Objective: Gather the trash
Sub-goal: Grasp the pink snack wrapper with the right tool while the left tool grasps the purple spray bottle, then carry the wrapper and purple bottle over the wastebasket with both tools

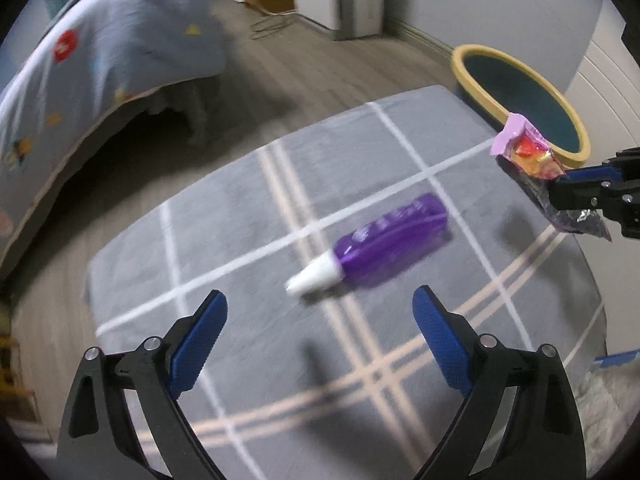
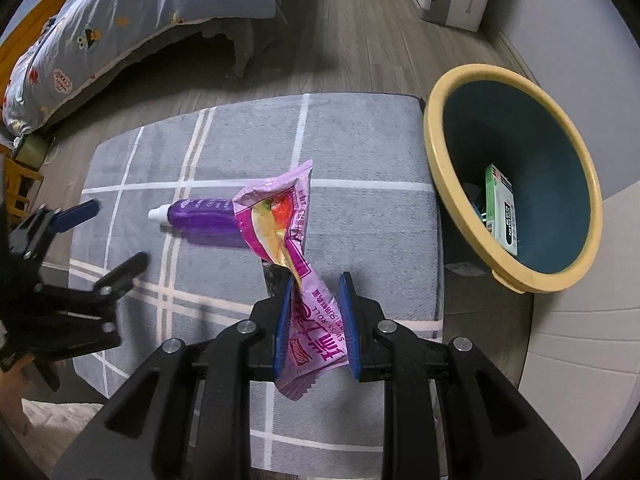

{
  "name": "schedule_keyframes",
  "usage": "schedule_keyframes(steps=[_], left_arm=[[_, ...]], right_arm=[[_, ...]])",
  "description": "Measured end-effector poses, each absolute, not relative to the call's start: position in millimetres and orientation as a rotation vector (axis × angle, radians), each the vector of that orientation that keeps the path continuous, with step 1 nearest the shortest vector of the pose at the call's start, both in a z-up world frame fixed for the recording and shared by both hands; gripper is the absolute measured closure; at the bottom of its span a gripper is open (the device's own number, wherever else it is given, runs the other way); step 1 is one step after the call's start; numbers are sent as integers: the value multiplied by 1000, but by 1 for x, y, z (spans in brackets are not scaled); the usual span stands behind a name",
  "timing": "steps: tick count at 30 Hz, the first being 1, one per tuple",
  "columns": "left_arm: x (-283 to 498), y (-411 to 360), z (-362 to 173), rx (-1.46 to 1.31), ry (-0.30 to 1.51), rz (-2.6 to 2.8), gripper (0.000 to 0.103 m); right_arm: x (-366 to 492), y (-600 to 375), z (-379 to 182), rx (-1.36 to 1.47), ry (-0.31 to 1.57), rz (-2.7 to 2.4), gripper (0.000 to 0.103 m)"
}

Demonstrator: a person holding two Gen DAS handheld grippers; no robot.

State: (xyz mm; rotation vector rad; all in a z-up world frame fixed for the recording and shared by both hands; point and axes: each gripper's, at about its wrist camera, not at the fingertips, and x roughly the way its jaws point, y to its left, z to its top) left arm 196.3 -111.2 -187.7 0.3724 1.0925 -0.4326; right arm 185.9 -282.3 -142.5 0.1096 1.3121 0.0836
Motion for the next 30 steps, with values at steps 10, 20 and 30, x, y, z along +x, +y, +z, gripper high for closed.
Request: schedule_keyframes(steps=[10,20,30], left_arm=[[219,-156,-215,430,1100,-620,22],[210,-166,-234,491,1148,-652,66],[184,-113,-233,338,1230,-506,66]], right_arm=[[190,-303,-160,146,1362,67,81],[192,-295,-162,145,1369,103,81],[191,-271,-187,69,1422,107,80]])
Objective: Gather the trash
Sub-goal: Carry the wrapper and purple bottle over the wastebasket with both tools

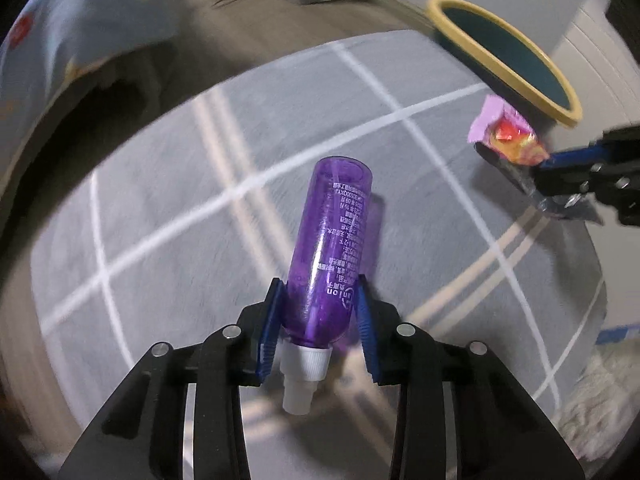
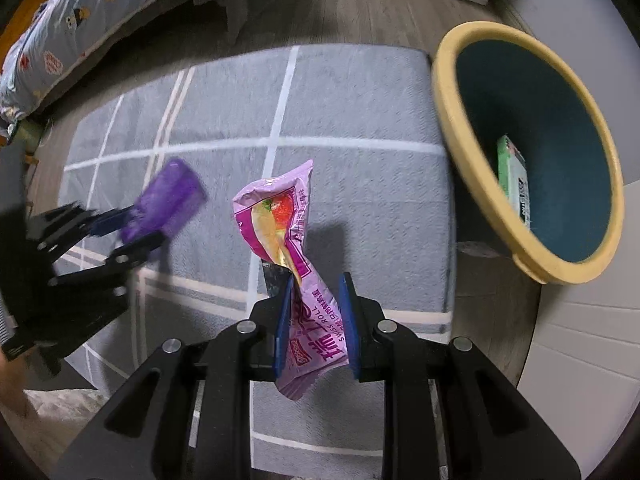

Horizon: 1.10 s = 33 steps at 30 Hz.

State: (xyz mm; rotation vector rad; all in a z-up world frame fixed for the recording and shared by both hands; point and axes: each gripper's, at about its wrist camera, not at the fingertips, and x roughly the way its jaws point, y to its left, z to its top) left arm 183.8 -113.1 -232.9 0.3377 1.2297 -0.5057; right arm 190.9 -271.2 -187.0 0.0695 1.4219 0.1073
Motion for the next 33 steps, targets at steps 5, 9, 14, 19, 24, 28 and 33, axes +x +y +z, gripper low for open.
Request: schedule_keyframes(steps=[5,9,14,19,24,28,33], left_arm=[[170,-87,-231,181,1300,-385,66],[157,-81,-232,166,1323,-343,59],[158,-82,-227,183,1267,-339,36],[161,-92,-233,219,1248,-345,41],[163,-105,-238,256,1235,-387,69],[162,-108,-231,274,1201,-391,70],[163,-97,-204,274,1142,-386,70]], right_arm=[[190,-245,-203,-51,1440,109,80],[189,-236,-207,-74,1443,125,79],[192,-249,-205,3,1448,111,60],[196,-254,-206,-4,1442,98,43],[196,-244,-214,-44,1475,132,67],[198,-239,-208,-67,1462,149,80],[200,-243,-187,-33,1402,158,81]])
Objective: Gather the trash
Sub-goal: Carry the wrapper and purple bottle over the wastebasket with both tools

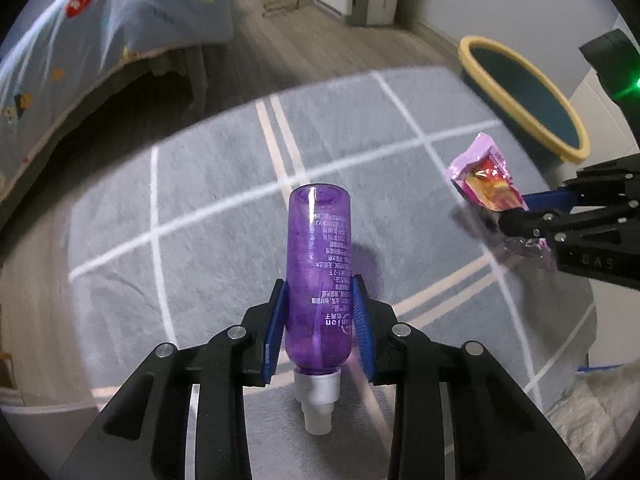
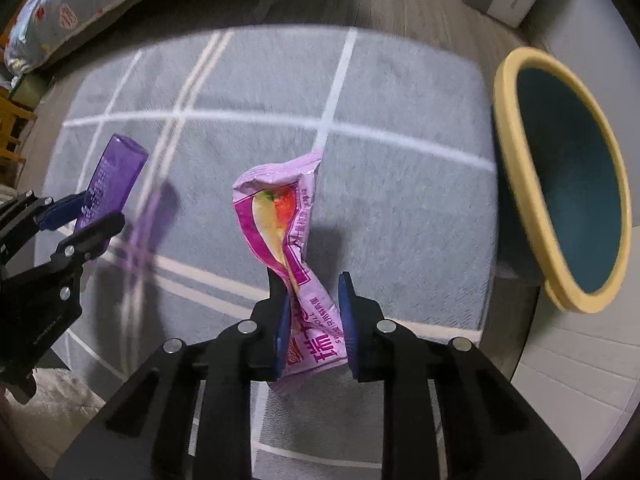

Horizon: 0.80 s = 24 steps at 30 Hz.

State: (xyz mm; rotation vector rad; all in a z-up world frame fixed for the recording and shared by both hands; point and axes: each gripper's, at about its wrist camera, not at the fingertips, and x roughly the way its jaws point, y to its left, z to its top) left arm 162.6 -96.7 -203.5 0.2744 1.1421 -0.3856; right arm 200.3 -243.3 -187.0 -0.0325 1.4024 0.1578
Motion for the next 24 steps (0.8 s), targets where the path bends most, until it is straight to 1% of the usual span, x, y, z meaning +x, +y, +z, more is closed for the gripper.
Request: schedule_keyframes(steps=[8,14,24], left_arm=[[154,-94,-167,264,1115,-361,70],[148,-101,-144,277,1098,-347,70],[150,-149,-136,356,1077,-387,70]], right_arm=[[203,-257,-149,33,1314,168,81],[188,-285,-124,73,1257,156,81],[190,-321,-113,115,1222,92,81]])
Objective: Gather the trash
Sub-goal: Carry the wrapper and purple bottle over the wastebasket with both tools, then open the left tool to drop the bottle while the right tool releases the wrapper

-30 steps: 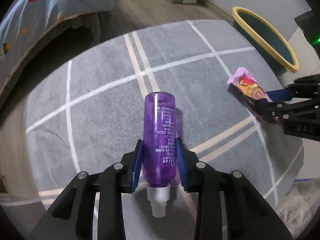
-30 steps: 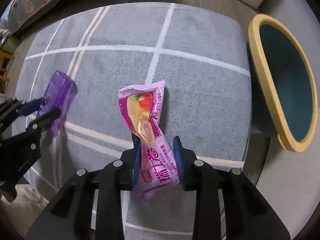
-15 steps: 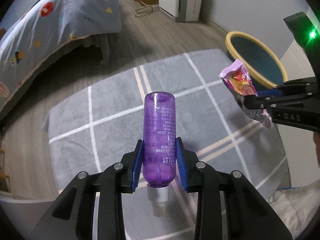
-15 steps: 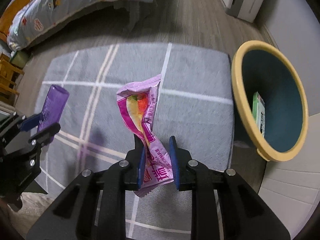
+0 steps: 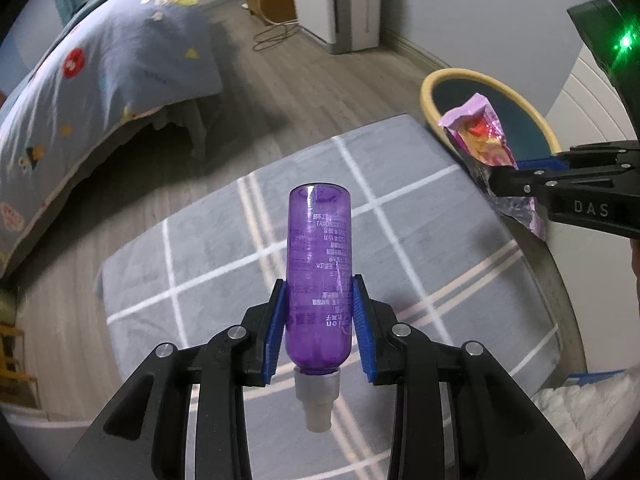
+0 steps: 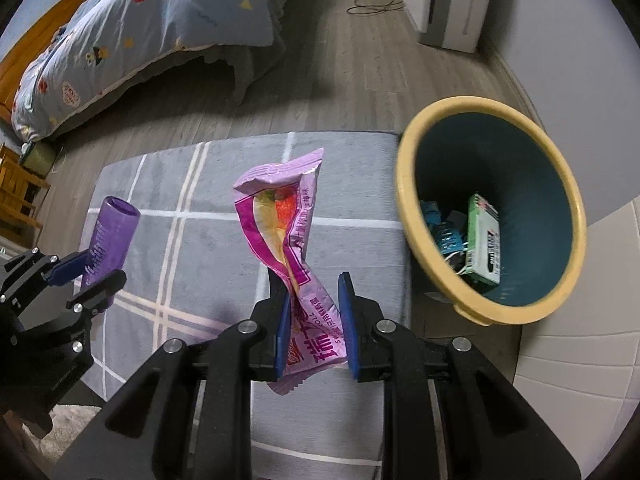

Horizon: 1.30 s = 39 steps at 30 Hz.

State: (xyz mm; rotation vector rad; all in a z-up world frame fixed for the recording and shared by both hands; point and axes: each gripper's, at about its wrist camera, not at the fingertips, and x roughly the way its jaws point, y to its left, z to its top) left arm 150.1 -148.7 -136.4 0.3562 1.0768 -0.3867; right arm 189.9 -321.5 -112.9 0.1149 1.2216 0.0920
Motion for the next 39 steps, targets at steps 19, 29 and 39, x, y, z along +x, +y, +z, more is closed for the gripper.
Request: schedule_keyframes(steps=[19,29,39], left_arm=[[185,-259,-136,449,1020,-559,69],[198,-308,-145,513,1003,-632,69],[209,-352,-149,581,993,-713,69]], right_arm=[[190,-442,-118,362,1170,-110,81],[190,-490,-128,476,1150,-205,81],[205,-524,-134,540,1103,-266,81]])
